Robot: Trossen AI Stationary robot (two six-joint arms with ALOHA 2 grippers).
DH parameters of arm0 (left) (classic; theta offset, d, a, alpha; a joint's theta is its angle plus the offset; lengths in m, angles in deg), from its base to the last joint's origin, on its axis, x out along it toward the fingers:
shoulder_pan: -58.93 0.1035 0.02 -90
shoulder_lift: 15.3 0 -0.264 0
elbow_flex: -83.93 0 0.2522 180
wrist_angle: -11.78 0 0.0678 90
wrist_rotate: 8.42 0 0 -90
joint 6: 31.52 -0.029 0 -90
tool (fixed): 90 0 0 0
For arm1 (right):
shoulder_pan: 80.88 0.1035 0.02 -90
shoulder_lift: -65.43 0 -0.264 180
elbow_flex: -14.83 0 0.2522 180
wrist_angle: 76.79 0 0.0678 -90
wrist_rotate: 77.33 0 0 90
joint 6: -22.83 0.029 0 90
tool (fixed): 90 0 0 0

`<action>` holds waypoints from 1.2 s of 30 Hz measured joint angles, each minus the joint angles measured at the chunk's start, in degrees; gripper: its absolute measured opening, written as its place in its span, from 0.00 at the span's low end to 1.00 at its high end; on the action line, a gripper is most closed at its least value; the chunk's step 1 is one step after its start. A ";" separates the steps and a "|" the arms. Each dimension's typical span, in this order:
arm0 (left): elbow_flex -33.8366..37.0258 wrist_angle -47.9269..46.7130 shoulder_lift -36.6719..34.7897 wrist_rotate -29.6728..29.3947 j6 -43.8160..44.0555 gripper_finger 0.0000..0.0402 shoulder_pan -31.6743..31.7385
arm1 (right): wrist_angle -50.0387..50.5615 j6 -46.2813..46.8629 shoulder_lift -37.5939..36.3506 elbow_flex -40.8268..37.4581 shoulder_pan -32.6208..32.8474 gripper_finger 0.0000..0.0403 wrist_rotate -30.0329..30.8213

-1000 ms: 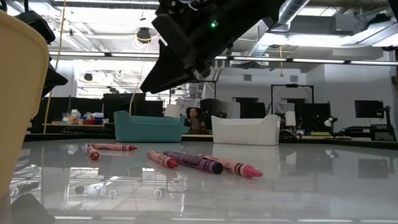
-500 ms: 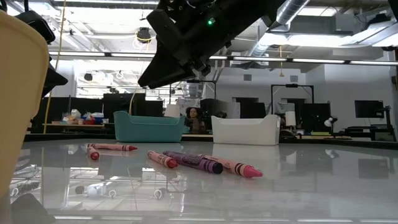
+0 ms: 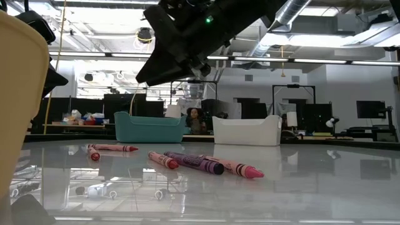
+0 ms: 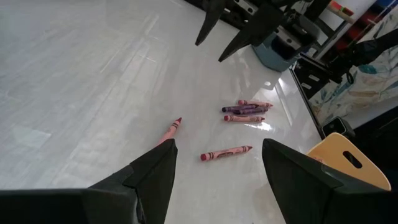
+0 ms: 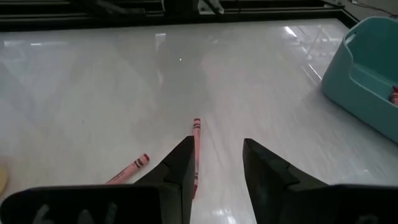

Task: Sort crayons
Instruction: Put the red crayon into the top green bin

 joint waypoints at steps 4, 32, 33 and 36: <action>-0.02 0.02 0.00 0.02 0.00 0.57 0.00 | -1.84 -0.02 1.43 0.07 0.00 0.32 0.34; -0.02 0.02 -0.02 0.00 0.00 0.57 0.00 | -0.34 -3.45 13.24 9.22 0.00 0.53 3.60; 0.00 0.00 -0.02 0.00 0.00 0.57 0.00 | -0.51 -3.57 13.95 9.22 0.02 0.53 3.45; -0.01 0.01 0.00 -0.05 0.00 0.57 0.00 | -0.32 -3.66 15.08 9.21 0.02 0.54 3.49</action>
